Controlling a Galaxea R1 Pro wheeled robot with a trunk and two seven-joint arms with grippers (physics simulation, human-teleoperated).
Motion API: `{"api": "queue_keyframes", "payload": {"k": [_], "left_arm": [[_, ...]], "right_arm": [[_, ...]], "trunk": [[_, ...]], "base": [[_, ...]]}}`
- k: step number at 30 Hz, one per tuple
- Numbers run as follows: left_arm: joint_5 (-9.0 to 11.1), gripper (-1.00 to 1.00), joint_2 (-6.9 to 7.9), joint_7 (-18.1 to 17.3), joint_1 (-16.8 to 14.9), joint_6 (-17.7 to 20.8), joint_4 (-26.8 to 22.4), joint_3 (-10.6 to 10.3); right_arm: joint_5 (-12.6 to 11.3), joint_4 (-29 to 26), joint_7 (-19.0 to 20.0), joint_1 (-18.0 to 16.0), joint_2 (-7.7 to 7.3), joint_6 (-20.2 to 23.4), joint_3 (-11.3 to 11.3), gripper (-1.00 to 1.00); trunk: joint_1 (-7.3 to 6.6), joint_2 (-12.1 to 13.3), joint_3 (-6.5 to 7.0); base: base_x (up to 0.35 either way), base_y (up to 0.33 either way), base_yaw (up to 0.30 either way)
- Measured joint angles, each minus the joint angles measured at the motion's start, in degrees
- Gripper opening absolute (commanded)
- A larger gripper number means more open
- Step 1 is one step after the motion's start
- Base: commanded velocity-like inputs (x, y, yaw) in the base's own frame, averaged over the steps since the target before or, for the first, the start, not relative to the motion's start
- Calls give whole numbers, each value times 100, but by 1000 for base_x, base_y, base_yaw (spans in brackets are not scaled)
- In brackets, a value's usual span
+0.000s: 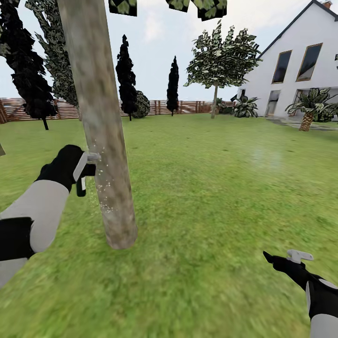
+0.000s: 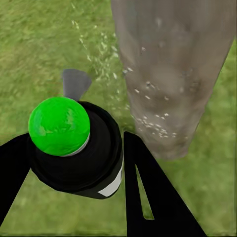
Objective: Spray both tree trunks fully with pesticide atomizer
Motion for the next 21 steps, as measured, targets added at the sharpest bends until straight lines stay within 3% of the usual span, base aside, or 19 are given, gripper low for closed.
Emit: {"api": "queue_keyframes", "payload": {"k": [3,8,10,15,17,19,21], "left_arm": [[-2,-100,7,-27,21,-169,557,8],[14,-100,10,-27,29,-1698,2377,31],[9,-100,3,-24,36,-2193,2817,28],[15,-100,2,-45,657,-2821,2975,31],[42,-100,-12,-206,1025,-2997,2976,25],[239,-100,-68,-332,1261,-3377,2975,43],[563,-100,-96,-371,1403,-3604,2976,38]], "right_arm": [[0,0,-1,0,0,0,2,100],[0,0,-1,0,0,0,0,100],[0,0,-1,0,0,0,-1,100],[0,0,-1,0,5,-2,7,100],[-1,0,6,0,3,0,4,100],[0,0,15,0,2,3,3,100],[0,0,19,0,7,7,6,100]], "trunk": [[0,0,-1],[1,0,-1],[0,0,0],[0,0,-1],[0,-1,0],[0,0,0],[0,0,0]], "base": [[0,0,0],[0,0,0],[0,0,0],[0,0,0],[0,0,82],[0,0,221],[8,-21,258]]}}
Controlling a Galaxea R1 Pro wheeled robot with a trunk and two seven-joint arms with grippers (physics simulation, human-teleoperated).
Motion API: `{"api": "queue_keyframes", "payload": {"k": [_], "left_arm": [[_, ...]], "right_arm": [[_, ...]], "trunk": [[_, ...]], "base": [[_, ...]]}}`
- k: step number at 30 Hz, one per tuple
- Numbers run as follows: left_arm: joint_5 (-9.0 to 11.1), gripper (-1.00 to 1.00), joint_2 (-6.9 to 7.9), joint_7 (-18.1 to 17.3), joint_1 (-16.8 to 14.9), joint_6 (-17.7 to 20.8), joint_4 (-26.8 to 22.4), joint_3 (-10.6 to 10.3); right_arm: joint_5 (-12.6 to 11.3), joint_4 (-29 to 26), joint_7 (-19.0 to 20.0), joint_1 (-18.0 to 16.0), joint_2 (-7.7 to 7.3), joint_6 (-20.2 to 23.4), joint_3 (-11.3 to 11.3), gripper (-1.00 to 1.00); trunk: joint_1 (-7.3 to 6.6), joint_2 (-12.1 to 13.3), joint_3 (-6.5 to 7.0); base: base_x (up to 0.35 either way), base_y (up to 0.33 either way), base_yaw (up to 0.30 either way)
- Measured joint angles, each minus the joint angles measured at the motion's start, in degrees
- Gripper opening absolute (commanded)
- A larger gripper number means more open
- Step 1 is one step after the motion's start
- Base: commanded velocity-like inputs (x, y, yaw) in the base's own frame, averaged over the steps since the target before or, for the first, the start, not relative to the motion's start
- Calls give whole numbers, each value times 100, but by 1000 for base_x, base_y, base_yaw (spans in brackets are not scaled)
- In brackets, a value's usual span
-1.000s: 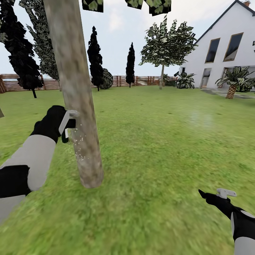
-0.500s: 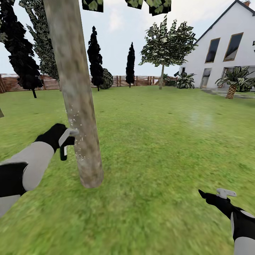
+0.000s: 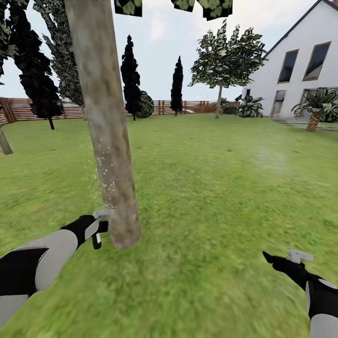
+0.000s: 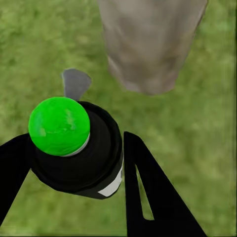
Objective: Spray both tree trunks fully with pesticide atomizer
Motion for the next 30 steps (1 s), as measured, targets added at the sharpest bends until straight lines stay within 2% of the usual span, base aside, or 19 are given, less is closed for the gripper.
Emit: {"api": "queue_keyframes", "payload": {"k": [2,4,11,18,30], "left_arm": [[360,-100,-7,-11,141,-78,0,-11],[441,-100,-14,-12,212,-133,-1,-19],[468,-100,-84,11,298,-234,-2,-30],[467,-100,-88,13,302,-234,-2,-32],[467,-100,-141,13,302,-243,-2,-35]], "right_arm": [[0,0,-5,1,7,1,1,100],[0,0,-9,0,5,2,1,100],[2,-3,-15,0,10,-6,6,100],[0,-16,11,0,-2,-10,-4,100],[0,-9,-2,0,2,0,-7,100]], "trunk": [[0,0,0],[0,0,0],[0,0,1],[0,0,1],[0,0,1]], "base": [[32,-202,250],[8,-279,94],[1,-315,81],[46,-322,8],[170,-295,233]]}}
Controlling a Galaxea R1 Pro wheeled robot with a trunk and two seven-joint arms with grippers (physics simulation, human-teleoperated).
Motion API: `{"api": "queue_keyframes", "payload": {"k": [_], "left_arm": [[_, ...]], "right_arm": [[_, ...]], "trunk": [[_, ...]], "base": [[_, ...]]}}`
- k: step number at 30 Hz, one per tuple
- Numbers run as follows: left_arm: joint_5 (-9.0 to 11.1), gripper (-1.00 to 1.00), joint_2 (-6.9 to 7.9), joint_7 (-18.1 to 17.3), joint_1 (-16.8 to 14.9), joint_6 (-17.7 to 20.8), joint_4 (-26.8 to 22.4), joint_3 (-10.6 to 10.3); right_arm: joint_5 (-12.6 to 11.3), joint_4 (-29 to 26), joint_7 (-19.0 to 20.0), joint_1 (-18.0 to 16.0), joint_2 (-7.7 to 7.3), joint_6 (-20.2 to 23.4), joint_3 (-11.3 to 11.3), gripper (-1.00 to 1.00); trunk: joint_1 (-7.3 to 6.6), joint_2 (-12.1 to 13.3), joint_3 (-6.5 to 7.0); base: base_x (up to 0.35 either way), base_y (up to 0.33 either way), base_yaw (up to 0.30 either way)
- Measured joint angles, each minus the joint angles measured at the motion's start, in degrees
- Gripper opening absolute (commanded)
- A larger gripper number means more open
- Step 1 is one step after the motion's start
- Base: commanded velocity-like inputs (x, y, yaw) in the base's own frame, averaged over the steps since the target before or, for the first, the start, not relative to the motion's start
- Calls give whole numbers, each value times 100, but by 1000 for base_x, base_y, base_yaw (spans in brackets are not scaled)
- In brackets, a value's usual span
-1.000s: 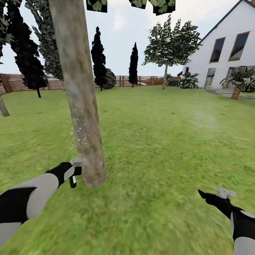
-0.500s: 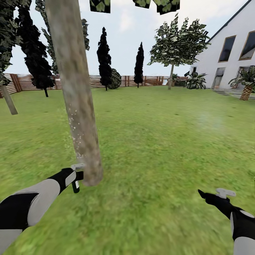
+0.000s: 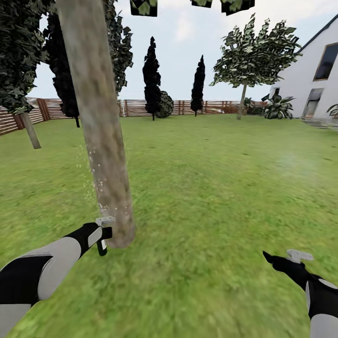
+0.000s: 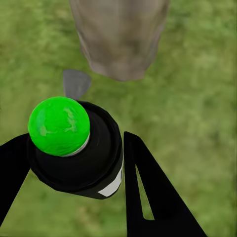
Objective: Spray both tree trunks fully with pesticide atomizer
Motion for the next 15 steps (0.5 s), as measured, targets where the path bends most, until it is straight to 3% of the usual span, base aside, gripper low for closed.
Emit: {"api": "queue_keyframes", "payload": {"k": [5,15], "left_arm": [[2,-100,-64,0,0,0,0,5],[8,-100,-109,0,0,0,0,7]], "right_arm": [[0,0,1,0,2,-2,0,100],[0,-1,-8,1,9,-2,8,100]], "trunk": [[0,0,0],[0,0,0]], "base": [[132,-305,75],[57,-322,241]]}}
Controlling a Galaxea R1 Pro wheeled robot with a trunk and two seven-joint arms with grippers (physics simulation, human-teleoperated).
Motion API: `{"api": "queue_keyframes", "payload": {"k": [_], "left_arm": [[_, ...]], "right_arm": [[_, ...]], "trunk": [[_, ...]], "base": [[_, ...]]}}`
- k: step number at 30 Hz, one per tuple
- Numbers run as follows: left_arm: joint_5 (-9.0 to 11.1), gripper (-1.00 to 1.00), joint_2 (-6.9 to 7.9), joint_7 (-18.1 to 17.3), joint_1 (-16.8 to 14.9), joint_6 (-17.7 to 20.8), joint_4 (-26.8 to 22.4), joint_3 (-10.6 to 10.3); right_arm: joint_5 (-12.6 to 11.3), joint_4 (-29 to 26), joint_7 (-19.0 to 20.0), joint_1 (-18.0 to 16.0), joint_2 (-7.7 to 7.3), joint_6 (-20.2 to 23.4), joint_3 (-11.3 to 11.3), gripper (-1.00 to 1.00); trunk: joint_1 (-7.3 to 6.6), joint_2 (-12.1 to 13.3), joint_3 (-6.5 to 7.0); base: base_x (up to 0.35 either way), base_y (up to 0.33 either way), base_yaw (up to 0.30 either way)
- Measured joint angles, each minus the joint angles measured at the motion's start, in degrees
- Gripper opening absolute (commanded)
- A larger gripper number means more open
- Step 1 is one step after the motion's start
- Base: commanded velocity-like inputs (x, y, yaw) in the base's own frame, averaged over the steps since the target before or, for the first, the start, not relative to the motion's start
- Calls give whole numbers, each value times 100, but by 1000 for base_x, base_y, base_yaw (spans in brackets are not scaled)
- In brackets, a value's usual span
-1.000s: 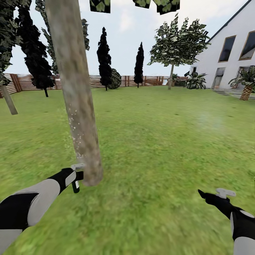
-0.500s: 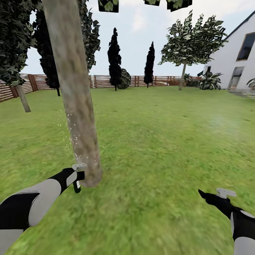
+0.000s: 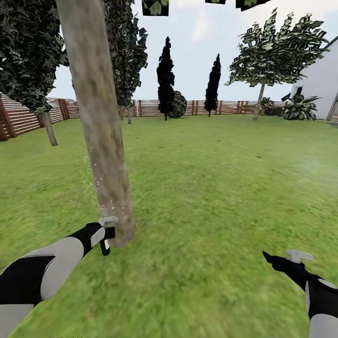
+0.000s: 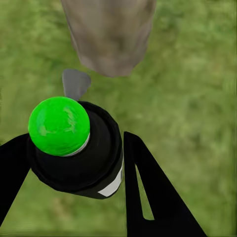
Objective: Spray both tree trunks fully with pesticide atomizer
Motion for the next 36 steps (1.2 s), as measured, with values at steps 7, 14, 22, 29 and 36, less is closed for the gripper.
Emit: {"api": "queue_keyframes", "payload": {"k": [7,14,22,29,36], "left_arm": [[0,-100,28,19,5,-272,4,21],[2,-100,28,26,15,-285,0,30],[-44,-100,107,41,121,-213,-315,8],[-62,-100,281,44,116,1873,-2296,33],[-120,-100,1019,45,88,2054,-2399,31]], "right_arm": [[0,1,7,-1,-5,-3,-6,100],[0,1,-18,-1,0,-4,1,100],[0,1,-19,-1,0,-5,0,100],[0,1,-19,1,-8,-5,-7,100],[0,1,-19,-1,-9,-5,-8,100]], "trunk": [[0,0,0],[0,0,0],[0,0,1],[0,0,0],[0,0,0]], "base": [[222,-265,69],[215,-212,190],[8,-8,12],[0,0,0],[0,0,0]]}}
